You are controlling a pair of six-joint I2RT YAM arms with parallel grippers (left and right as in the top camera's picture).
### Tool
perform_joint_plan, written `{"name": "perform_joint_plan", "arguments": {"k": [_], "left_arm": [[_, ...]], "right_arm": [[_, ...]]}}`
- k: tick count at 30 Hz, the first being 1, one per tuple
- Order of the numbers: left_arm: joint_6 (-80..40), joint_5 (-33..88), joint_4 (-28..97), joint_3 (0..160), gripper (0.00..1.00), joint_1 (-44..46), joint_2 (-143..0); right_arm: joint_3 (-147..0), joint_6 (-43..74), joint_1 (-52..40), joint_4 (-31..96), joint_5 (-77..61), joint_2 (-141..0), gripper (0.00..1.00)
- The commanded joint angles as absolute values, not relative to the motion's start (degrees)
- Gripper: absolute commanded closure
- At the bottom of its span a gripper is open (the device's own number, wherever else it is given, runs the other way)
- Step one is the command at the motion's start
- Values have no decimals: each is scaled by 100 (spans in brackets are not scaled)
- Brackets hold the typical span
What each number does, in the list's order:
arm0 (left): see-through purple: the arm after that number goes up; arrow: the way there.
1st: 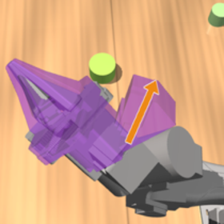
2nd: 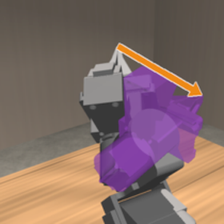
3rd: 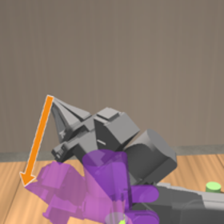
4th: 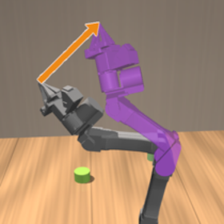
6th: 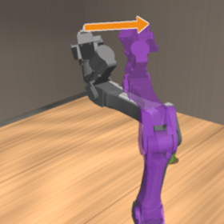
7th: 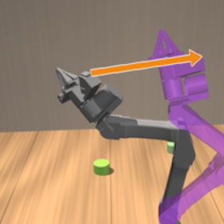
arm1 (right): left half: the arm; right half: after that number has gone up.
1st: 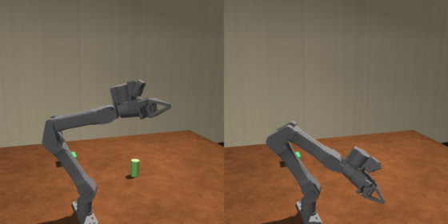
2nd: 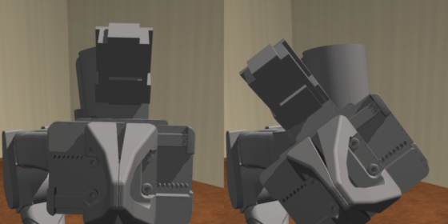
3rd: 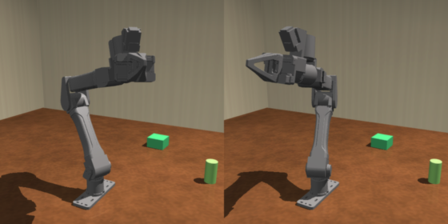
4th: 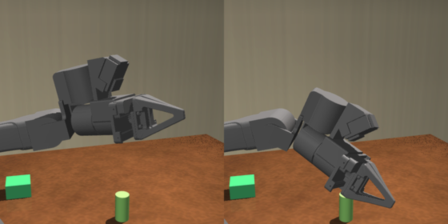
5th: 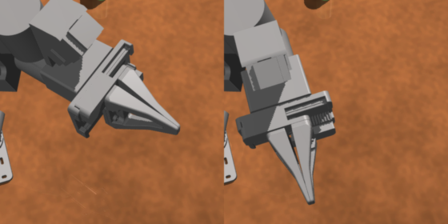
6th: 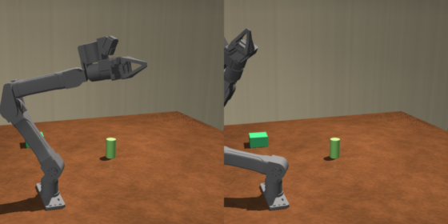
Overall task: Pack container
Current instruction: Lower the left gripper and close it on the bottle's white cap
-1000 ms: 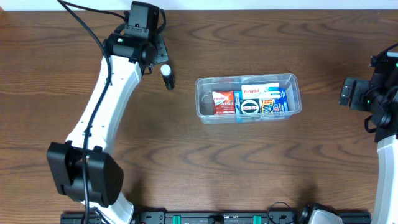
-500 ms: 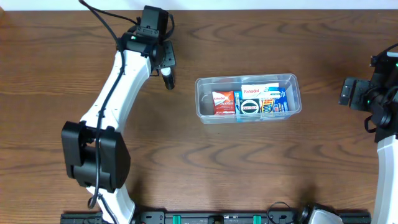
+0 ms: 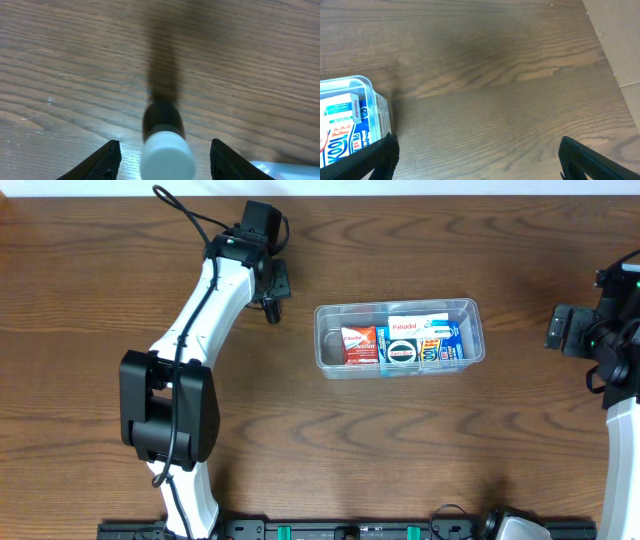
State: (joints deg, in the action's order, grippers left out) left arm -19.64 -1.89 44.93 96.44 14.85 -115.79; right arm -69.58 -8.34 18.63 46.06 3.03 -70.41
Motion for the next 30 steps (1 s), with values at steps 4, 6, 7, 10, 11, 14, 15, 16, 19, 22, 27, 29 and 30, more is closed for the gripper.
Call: {"name": "perform_joint_plan", "arguments": {"k": [4, 6, 7, 10, 11, 14, 15, 16, 19, 22, 27, 29, 30], "left_arm": [[-1975, -150, 4471, 9644, 42, 1584, -11585], [-1975, -150, 4436, 9614, 43, 1584, -11585], [-1975, -167, 4429, 9607, 43, 1584, -11585], [-1977, -259, 4421, 9585, 43, 1584, -11585], [-1979, -257, 4421, 9585, 43, 1584, -11585], [-1979, -257, 4421, 9585, 43, 1584, -11585], [-1979, -257, 4423, 9583, 43, 1584, -11585], [-1979, -259, 4421, 9583, 43, 1584, -11585], [-1979, -259, 4412, 9583, 44, 1584, -11585], [-2043, -397, 4399, 9579, 47, 1584, -11587], [-2128, -602, 4353, 9487, 48, 1584, -11587], [-2128, -604, 4340, 9463, 48, 1584, -11587], [-2128, -604, 4316, 9441, 48, 1584, -11587]], "right_arm": [[-7002, -773, 1911, 4613, 298, -7030, 1], [-7002, -775, 1911, 4613, 298, -7030, 1], [-7002, -775, 1911, 4613, 298, -7030, 1], [-7002, -775, 1911, 4613, 298, -7030, 1], [-7002, -773, 1911, 4613, 298, -7030, 1], [-7002, -775, 1911, 4613, 298, -7030, 1], [-7002, -775, 1911, 4613, 298, -7030, 1], [-7002, -775, 1911, 4613, 298, -7030, 1], [-7002, -773, 1911, 4613, 298, -7030, 1], [-7002, -775, 1911, 4613, 298, -7030, 1], [-7002, -773, 1911, 4613, 298, -7030, 1], [-7002, -773, 1911, 4613, 298, -7030, 1], [-7002, -775, 1911, 4613, 298, -7030, 1]]}}
